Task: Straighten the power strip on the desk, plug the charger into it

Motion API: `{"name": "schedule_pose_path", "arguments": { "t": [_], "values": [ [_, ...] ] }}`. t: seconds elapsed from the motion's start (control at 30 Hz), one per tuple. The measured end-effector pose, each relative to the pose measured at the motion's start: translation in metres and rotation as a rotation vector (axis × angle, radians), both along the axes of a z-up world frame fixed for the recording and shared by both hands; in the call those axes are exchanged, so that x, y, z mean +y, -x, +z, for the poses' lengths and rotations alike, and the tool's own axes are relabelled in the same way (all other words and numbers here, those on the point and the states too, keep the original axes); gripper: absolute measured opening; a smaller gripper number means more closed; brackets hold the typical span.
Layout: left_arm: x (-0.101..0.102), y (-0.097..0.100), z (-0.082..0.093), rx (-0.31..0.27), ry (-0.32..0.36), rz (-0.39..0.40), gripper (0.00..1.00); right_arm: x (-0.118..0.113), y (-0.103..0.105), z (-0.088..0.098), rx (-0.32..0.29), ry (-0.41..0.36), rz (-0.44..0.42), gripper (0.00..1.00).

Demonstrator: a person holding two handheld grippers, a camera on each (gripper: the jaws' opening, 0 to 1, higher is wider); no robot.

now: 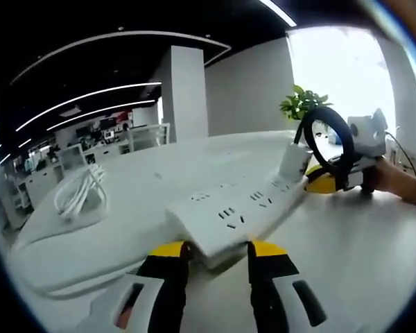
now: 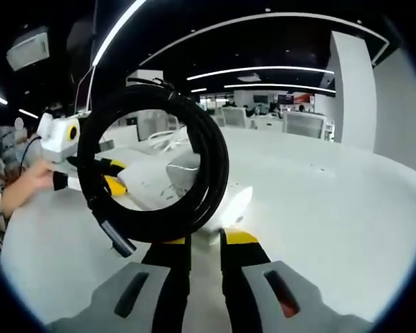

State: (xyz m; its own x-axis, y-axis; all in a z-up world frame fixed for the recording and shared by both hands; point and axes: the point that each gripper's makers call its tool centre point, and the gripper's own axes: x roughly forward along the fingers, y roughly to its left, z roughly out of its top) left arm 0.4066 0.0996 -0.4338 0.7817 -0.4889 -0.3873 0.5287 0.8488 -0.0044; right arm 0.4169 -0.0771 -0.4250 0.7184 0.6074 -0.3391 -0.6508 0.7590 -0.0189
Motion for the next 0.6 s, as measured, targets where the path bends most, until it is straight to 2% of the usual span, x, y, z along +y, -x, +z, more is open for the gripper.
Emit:
{"name": "schedule_pose_path", "arguments": {
  "t": [0.23, 0.43, 0.6],
  "values": [
    [0.0017, 0.0026, -0.0009, 0.005, 0.023, -0.004, 0.33, -0.0010, 0.0007, 0.0004, -0.003, 0.014, -0.011, 0.16],
    [0.0023, 0.0043, -0.0033, -0.007, -0.019, -0.012, 0.32, -0.0020, 0.0022, 0.0010, -0.004, 0.009, -0.012, 0.15],
    [0.0033, 0.0048, -0.0028, 0.001, -0.015, -0.016, 0.32, -0.0021, 0.0032, 0.0012, -0.002, 0.006, -0.015, 0.15]
  ]
}}
